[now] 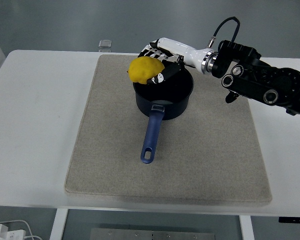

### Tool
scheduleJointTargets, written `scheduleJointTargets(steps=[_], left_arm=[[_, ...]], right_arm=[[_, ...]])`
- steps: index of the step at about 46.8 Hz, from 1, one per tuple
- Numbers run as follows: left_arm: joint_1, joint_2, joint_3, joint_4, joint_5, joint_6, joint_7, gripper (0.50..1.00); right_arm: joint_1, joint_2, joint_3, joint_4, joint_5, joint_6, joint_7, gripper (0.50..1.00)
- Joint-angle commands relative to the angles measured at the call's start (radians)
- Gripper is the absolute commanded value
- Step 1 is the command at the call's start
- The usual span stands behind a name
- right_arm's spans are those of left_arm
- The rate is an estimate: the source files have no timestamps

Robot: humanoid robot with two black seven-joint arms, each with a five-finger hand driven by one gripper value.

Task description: Put the potato in the blue pot

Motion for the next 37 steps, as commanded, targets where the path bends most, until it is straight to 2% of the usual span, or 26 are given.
scheduleJointTargets(steps=[1,21,22,23,24,27,37], left_arm=[[0.0,0.0,0.0,0.0,0.0,0.0,0.0,1.0],[0.0,0.0,0.0,0.0,0.0,0.0,0.0,1.0],[0.0,0.0,0.0,0.0,0.0,0.0,0.0,1.0],[0.0,0.0,0.0,0.0,0.0,0.0,0.0,1.0],[0.0,0.0,0.0,0.0,0.001,0.0,-0.001,1.0],[0.0,0.0,0.0,0.0,0.0,0.0,0.0,1.0],[0.0,0.0,0.0,0.0,0.0,0.0,-0.001,1.0]], right_arm=[[-0.017,0.003,-0.003,-0.005,-0.006,-0.002,0.001,0.5],[-0.049,0.007,0.002,-0.031,-0.011,-0.012,0.001,0.5],[-0.049,0.007,0.002,-0.031,-0.009,-0.014,0.001,0.553],[-0.049,0.007,0.002,-0.031,-0.006,-0.014,0.001,0.679],[-0.049,0.007,0.0,-0.031,-0.006,-0.012,0.001,0.755],[-0.049,0.007,-0.001,-0.031,-0.008,-0.012,0.001,0.935],[-0.051,0.007,0.0,-0.031,-0.009,-0.012,0.001,0.94]])
